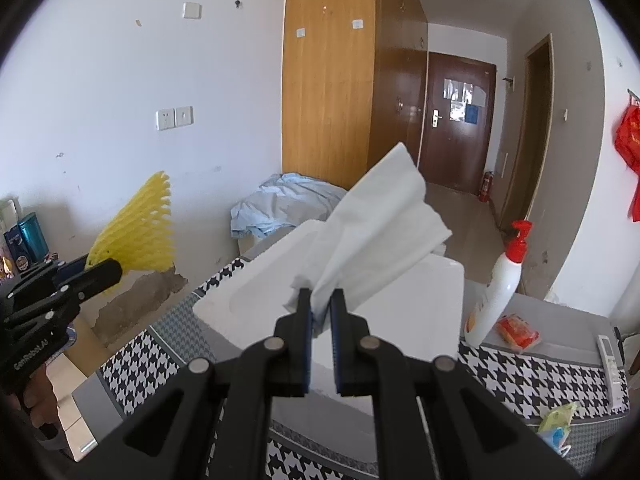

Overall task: Organize soft objects
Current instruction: 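Carry the tissue with the right tool over the foam box while the left carries the net, then open the right tool to drop the tissue into the foam box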

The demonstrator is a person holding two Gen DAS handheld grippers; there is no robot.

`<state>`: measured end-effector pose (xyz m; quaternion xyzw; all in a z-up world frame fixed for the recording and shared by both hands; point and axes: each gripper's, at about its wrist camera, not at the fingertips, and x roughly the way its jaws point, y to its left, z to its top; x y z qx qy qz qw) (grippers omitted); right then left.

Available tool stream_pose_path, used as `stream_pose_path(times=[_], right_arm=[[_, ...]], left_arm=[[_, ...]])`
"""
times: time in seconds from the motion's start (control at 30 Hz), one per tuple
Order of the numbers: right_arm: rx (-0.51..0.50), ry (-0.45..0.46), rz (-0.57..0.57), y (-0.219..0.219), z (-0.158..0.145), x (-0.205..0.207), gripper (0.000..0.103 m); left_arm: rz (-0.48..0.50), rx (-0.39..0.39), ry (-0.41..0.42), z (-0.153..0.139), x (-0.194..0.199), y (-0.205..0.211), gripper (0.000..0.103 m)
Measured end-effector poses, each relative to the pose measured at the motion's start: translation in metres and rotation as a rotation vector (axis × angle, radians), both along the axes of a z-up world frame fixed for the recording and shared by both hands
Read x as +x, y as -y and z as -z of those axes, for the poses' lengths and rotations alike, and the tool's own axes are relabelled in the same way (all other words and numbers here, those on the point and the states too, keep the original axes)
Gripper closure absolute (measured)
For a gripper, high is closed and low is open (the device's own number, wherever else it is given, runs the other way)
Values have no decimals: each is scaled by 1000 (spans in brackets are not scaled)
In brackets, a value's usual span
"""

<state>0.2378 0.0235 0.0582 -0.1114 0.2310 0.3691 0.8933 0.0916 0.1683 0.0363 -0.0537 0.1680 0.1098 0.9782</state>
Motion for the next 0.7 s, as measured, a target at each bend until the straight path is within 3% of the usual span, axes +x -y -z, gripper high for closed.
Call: stream_pose_path(times=[0.2, 0.27, 0.33, 0.4, 0.7], right_arm=[[-25, -20, 9, -10, 5, 9, 89], [-37, -21, 14, -12, 7, 11, 73], [-42, -12, 15, -13, 8, 10, 41], [-33, 1, 19, -12, 8, 8, 32], [-16, 1, 1, -9, 5, 3, 32]], left_arm=[[-6, -14, 3, 1, 2, -7, 78], [-12, -17, 0, 3, 3, -9, 78], [-16, -22, -3, 4, 4, -7, 78], [-18, -25, -5, 5, 5, -6, 78], [-26, -25, -8, 4, 7, -4, 78]])
